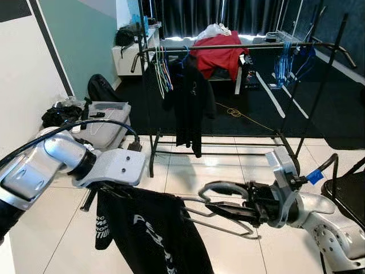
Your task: Hang hanger
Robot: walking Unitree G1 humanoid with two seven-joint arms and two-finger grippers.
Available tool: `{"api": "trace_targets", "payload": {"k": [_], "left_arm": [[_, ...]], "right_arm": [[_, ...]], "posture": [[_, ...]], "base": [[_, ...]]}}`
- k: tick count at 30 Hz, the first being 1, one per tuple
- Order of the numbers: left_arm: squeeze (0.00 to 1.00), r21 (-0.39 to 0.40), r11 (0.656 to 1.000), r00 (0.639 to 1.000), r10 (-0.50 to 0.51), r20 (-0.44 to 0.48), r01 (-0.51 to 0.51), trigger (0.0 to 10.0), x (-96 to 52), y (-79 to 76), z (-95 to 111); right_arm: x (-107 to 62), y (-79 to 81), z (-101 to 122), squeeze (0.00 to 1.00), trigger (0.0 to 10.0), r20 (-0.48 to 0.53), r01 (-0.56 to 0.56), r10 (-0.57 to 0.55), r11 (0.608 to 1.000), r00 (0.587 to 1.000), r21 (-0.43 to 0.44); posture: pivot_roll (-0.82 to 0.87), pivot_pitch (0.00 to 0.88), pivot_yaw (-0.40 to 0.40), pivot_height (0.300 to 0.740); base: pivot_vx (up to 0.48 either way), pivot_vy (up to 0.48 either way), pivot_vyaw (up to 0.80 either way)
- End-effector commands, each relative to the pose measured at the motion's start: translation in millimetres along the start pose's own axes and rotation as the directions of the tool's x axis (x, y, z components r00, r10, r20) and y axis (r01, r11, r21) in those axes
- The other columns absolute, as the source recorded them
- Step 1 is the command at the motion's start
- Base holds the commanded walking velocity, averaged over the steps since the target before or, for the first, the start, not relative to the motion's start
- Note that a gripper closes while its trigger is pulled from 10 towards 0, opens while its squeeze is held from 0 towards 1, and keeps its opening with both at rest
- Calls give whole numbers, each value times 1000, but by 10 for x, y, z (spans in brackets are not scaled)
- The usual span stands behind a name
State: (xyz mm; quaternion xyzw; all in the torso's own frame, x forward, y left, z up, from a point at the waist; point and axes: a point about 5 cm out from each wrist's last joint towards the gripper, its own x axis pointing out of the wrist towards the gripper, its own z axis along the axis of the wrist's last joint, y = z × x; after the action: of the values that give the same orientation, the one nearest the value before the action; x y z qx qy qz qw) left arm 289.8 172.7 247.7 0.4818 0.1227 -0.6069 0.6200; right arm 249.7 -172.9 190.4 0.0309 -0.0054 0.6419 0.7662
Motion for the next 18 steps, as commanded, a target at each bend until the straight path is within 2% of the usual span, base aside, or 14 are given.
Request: {"api": "trace_targets", "payload": {"k": [1,3,4,6,7,9,11,12,14,15,16,17,18], "left_arm": [[0,11,997,997,74,-16,-74,0,-89,92,-12],[0,0,990,989,143,-42,-144,0,-190,163,-78],[0,0,990,989,143,-42,-144,0,-190,163,-78],[0,-9,976,975,217,-40,-218,0,-323,247,-99],[0,-9,976,975,217,-40,-218,0,-323,247,-99],[0,-19,962,962,271,-28,-271,0,-431,315,-100],[0,-19,962,962,271,-28,-271,0,-431,315,-100],[0,-35,951,952,307,-9,-307,0,-518,361,-102],[0,-35,951,952,307,-9,-307,0,-518,361,-102],[0,-61,940,941,337,18,-336,0,-611,399,-109],[0,-61,940,941,337,18,-336,0,-611,399,-109],[0,-105,921,918,386,91,-376,0,-746,462,-78],[0,-105,921,918,386,91,-376,0,-746,462,-78]], "right_arm": [[-73,-20,16,1000,10000,-14,42,-43,999,999,-28],[-202,-45,29,1000,10000,-16,115,-116,992,993,-44],[-202,-45,29,1000,10000,-16,115,-116,992,993,-44],[-364,-27,9,1000,10000,-36,193,-195,980,980,-55],[-364,-27,9,1000,10000,-36,193,-195,980,980,-55],[-495,3,3,1000,10000,-41,256,-259,965,965,-60],[-495,3,3,1000,10000,-41,256,-259,965,965,-60],[-595,38,25,1000,10000,-21,309,-311,949,950,-63],[-595,38,25,1000,10000,-21,309,-311,949,950,-63],[-685,79,57,1000,10000,13,358,-358,931,934,-64],[-685,79,57,1000,10000,13,358,-358,931,934,-64],[-733,136,72,1000,10000,72,406,-402,912,913,-52],[-733,136,72,1000,10000,72,406,-402,912,913,-52]], "posture": [[-41,0,35,740],[-46,0,38,740],[-46,0,38,740],[-47,0,37,740],[-47,0,37,740],[-51,0,40,740],[-51,0,40,740],[-61,0,44,740],[-61,0,44,740],[-69,0,50,740],[-69,0,50,740],[-92,0,66,740],[-92,0,66,740]], "base": [[0,0,0],[0,0,0],[0,0,0],[0,0,0],[0,0,0],[0,0,0],[0,0,0],[0,0,0],[0,0,0],[0,0,0],[0,0,0],[0,0,0],[0,0,0]]}}
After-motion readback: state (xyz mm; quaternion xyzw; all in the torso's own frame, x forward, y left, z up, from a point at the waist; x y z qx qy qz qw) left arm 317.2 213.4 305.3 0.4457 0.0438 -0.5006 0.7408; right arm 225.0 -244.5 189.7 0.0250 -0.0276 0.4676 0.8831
